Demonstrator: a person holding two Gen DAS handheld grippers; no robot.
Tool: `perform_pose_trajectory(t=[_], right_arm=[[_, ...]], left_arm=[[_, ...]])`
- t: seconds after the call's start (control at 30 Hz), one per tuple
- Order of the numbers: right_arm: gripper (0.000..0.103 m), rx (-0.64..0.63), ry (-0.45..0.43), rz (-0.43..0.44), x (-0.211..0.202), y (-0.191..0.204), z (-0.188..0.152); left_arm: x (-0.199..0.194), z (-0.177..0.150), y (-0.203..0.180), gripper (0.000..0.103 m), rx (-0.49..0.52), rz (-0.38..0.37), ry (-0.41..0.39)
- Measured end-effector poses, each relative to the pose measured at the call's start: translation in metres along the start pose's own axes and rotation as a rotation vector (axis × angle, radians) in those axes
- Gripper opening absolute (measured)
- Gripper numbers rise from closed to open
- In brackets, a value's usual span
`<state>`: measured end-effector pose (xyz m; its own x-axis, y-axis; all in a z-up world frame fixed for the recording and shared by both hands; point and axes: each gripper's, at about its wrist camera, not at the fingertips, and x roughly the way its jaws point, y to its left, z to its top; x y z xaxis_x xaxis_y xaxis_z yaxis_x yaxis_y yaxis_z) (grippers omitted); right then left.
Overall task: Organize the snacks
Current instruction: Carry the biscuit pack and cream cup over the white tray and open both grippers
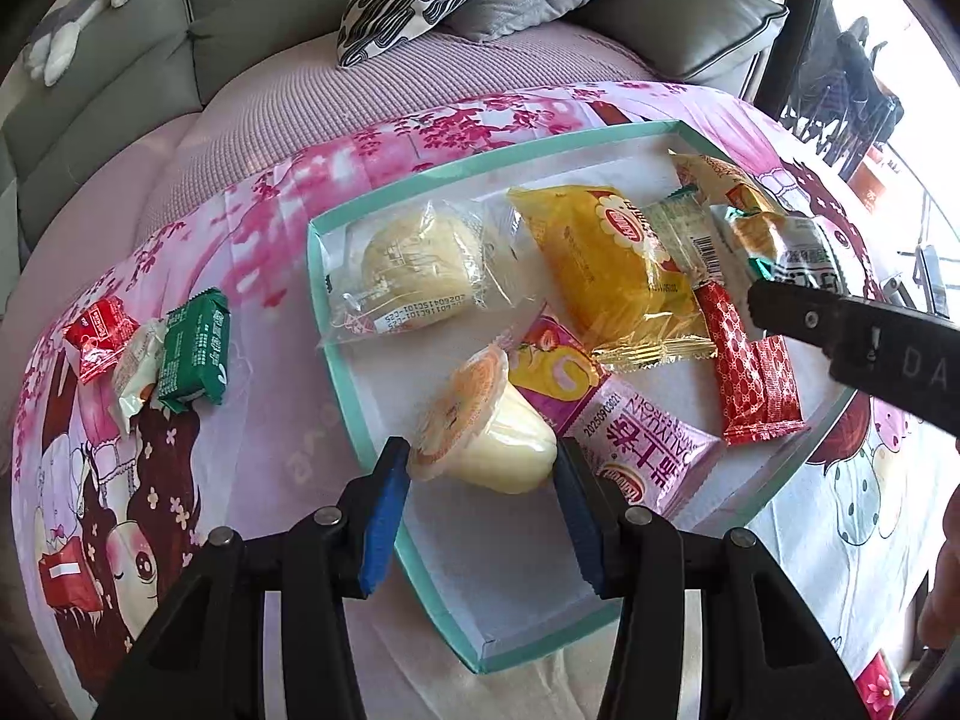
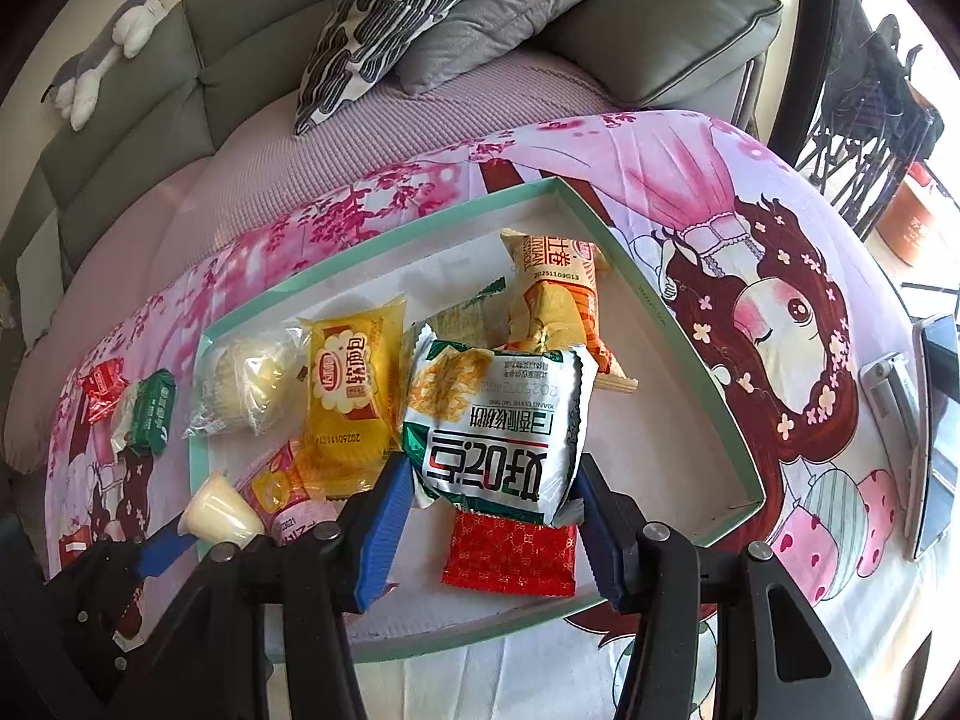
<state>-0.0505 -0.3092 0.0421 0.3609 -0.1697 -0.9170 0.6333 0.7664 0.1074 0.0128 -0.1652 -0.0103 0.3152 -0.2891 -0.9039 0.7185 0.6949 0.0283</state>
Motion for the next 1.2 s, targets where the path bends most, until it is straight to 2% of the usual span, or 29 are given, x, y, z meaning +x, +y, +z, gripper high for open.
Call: perform_pose_trajectory(t=[0.43,0.9,0.97,1.07,1.2], right_arm=[[0.056,-0.059,0.027,0.002,0.006,0.016,-0.004],[0.059,-0.046,0.062,-0.011,0.016,0.013,-0.004],[0.061,-0.036,0.074,-0.009,0.02,0.011,-0.004],[0.065,-0.028,0.083,-0.02,0.022,0.009,-0.004],[0.072,-0.018,0.077,-0.028,0.022,0.007,-0.003]], left_arm=[[0.006,-0.001,-0.011,0.051,-0.006,-0.101,0.031],[0.021,-0.003,0.003,0.051,-0.069,-0.092,0.093],[0.019,-0.003,0.004,0.051,-0.067,-0.088,0.085],[0.016,-0.003,0.004,0.059,-0.067,-0.079,0.078],[0.012,-0.001,0.003,0.061,-0.061,-0.074,0.072]])
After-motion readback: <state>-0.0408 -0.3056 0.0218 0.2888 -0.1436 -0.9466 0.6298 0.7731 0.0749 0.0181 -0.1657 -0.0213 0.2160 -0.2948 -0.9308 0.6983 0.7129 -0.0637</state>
